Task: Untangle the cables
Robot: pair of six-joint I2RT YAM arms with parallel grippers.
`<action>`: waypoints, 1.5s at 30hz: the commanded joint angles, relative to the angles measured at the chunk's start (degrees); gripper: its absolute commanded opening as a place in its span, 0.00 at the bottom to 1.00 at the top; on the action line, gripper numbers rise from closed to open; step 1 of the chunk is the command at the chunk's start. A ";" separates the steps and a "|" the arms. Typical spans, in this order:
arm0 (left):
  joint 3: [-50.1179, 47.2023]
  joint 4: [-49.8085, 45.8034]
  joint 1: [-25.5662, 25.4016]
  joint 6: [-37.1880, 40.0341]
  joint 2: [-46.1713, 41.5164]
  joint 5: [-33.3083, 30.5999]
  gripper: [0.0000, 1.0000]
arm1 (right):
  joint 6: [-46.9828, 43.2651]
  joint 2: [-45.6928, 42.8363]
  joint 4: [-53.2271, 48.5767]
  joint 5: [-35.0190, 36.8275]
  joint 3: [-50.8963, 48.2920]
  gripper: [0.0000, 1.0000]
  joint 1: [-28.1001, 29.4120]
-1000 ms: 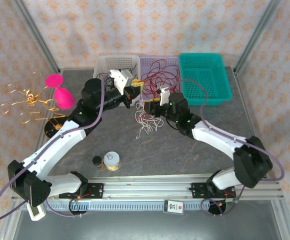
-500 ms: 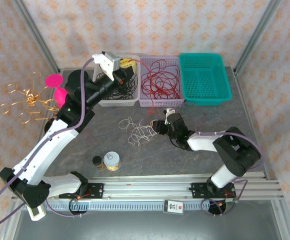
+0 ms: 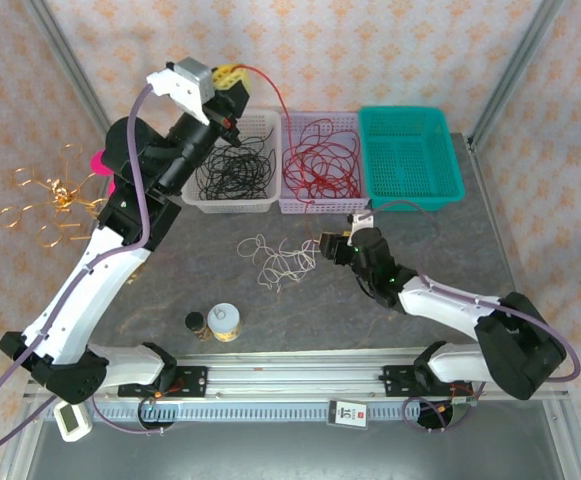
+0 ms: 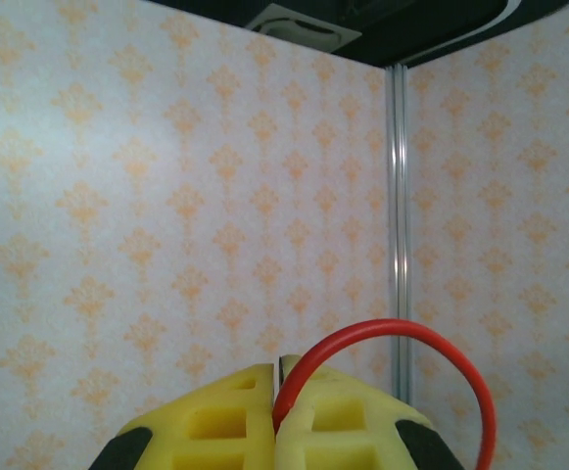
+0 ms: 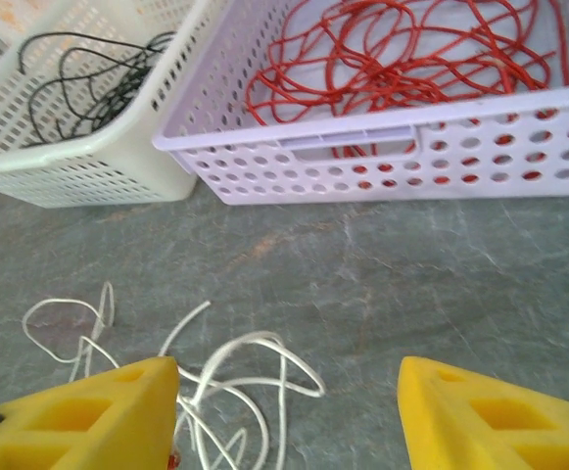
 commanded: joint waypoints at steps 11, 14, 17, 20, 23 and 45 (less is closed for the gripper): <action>2.51 0.30 0.47 1.58 1.89 1.63 0.00 | -17.60 -13.17 -18.75 -24.02 17.43 0.94 -4.26; 1.13 -0.40 0.45 0.93 1.74 3.27 0.00 | -24.57 -14.15 -21.76 -32.60 25.15 0.96 -4.31; -0.29 -0.50 0.44 0.28 1.36 4.25 0.00 | -27.64 -13.39 -19.90 -35.97 30.84 0.97 -4.34; -1.22 -0.71 0.47 -0.20 1.08 4.46 0.00 | -28.93 -9.90 -16.14 -39.04 36.35 0.99 -4.32; -1.74 -1.23 0.41 -0.60 0.78 5.02 0.00 | -30.85 -3.02 -17.95 -39.31 44.63 0.99 -4.28; -20.19 -0.02 0.39 -3.69 -7.97 -2.25 0.63 | -29.53 28.61 -30.06 -27.95 78.33 0.00 -12.27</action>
